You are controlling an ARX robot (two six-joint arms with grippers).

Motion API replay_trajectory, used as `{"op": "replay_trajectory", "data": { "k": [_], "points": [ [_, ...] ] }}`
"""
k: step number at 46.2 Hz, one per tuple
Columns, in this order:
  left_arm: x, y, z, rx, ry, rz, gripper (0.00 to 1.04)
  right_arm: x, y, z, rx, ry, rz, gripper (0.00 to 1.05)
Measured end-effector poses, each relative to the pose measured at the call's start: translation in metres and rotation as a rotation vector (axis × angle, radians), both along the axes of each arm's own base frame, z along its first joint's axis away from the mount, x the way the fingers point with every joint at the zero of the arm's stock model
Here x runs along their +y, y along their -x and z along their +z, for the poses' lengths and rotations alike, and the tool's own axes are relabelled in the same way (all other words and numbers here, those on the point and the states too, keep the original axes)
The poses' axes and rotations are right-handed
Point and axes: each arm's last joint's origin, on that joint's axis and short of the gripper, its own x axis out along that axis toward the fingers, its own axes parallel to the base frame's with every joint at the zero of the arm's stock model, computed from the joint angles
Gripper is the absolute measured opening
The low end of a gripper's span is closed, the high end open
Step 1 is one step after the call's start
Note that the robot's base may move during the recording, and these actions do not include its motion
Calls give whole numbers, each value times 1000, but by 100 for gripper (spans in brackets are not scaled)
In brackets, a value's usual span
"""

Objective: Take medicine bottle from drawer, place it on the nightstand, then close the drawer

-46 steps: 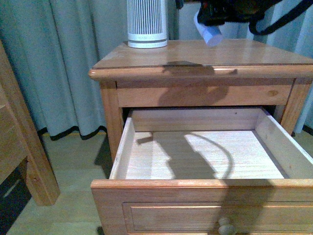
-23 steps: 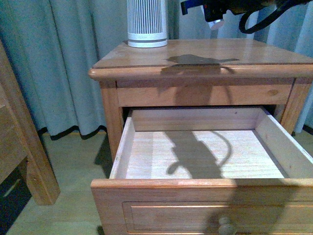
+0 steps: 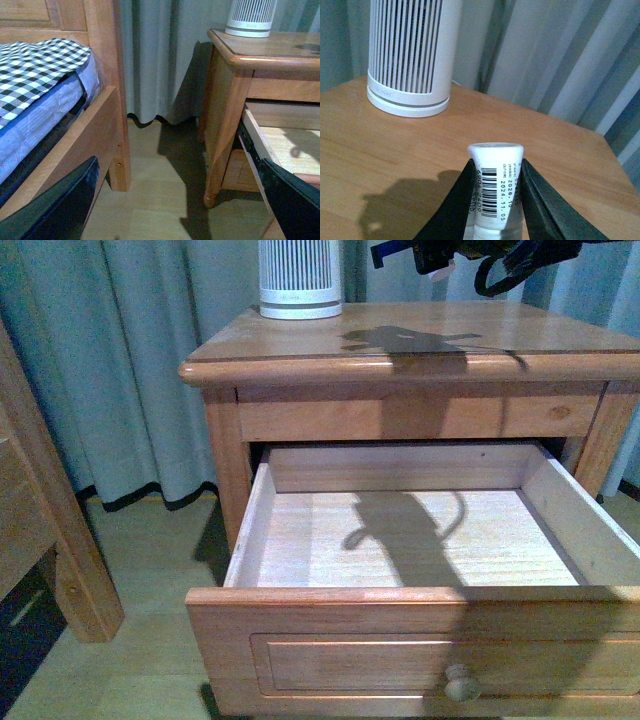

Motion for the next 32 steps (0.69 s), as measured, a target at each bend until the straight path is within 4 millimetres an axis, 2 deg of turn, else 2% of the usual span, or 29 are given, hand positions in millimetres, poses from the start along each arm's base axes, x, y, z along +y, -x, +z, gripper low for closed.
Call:
{"op": "replay_trajectory", "data": {
  "k": [13, 24, 32],
  "points": [
    [0, 0, 0, 0, 0, 0, 98, -1, -16, -9, 20, 18, 1, 23],
    [0, 0, 0, 0, 0, 0, 98, -10, -21, -15, 54, -16, -26, 23],
    [0, 0, 0, 0, 0, 0, 98, -13, -21, -15, 56, -21, -32, 50]
  ]
}}
